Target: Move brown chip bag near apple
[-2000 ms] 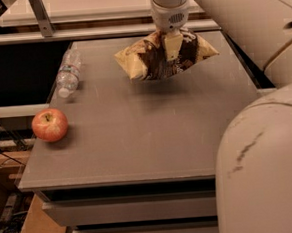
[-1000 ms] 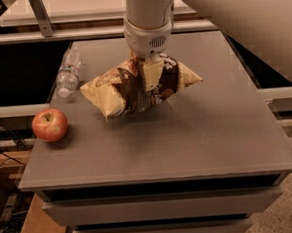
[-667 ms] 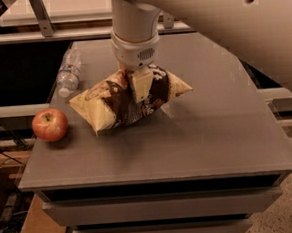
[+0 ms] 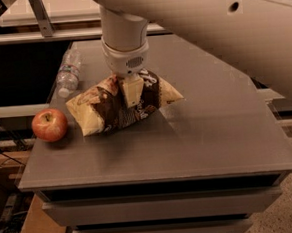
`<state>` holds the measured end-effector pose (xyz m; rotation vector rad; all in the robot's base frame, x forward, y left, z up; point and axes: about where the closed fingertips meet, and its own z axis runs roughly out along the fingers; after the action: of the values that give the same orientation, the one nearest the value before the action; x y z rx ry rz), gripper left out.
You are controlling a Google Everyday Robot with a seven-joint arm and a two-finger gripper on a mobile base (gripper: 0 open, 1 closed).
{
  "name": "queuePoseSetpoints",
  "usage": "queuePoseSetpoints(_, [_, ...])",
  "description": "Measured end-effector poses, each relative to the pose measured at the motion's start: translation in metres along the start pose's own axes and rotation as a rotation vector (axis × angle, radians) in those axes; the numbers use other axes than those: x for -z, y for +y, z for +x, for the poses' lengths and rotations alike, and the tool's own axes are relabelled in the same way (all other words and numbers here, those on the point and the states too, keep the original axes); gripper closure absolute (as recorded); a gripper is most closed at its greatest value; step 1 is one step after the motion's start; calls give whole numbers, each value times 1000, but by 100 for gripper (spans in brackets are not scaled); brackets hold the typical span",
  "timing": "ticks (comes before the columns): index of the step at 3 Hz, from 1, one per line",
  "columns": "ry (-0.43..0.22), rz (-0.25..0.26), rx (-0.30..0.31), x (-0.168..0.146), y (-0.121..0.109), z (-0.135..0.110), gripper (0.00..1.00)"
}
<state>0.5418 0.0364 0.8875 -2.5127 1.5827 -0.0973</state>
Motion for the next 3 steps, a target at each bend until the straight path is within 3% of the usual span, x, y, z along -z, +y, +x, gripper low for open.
queuePoseSetpoints(2, [6,1,-36,-6,-8,3,13])
queuePoseSetpoints(3, [5,-3,-42,-8,-9,4,0])
